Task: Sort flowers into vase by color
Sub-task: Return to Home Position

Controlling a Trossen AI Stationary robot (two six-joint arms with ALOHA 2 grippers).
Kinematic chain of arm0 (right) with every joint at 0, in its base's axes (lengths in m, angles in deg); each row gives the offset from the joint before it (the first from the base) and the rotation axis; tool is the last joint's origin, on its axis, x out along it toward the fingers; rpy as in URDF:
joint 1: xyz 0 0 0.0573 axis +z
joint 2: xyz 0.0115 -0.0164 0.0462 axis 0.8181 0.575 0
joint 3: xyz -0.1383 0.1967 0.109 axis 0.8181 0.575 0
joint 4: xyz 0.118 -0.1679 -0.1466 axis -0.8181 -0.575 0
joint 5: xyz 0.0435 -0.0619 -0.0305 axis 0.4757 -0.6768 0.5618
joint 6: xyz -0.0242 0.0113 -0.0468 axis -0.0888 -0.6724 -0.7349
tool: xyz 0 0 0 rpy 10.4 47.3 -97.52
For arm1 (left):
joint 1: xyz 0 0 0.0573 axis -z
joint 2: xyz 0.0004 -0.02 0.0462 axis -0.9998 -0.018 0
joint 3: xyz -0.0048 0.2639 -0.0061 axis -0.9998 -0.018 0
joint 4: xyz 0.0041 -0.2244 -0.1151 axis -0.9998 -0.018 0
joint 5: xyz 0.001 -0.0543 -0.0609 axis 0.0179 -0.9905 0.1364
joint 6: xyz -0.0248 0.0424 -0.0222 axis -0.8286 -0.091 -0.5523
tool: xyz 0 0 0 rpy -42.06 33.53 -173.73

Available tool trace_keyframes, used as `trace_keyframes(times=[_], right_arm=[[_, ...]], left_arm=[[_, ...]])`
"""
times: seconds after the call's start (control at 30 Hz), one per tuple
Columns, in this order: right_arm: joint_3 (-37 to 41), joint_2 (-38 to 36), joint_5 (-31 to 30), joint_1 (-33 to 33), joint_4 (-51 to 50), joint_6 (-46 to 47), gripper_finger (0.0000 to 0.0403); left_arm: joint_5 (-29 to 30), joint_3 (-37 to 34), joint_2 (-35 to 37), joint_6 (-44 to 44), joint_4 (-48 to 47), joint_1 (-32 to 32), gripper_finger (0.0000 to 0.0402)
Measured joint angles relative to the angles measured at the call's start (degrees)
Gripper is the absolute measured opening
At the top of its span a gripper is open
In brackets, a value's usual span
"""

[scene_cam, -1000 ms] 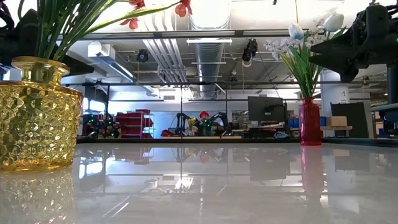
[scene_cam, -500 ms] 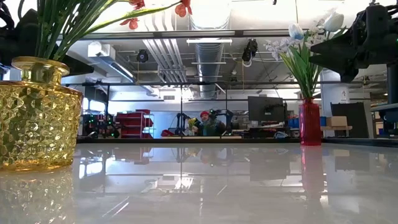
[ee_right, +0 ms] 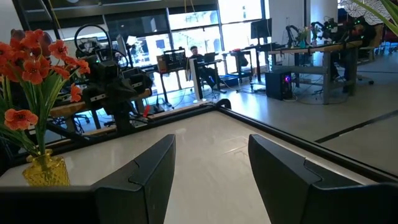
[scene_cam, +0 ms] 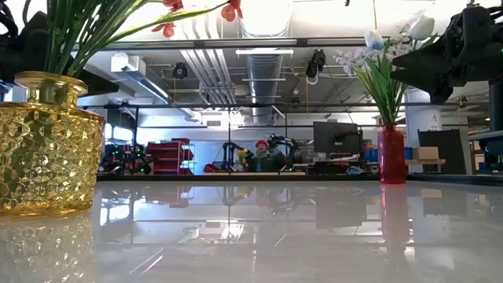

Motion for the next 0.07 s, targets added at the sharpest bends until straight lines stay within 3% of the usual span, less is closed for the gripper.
trace_keyframes(times=[0.07], right_arm=[[0.0,-0.02,0.0,0.0,-0.02,-0.01,0.0194]], left_arm=[[-0.01,0.0,0.0,0.0,0.0,0.0,0.0]])
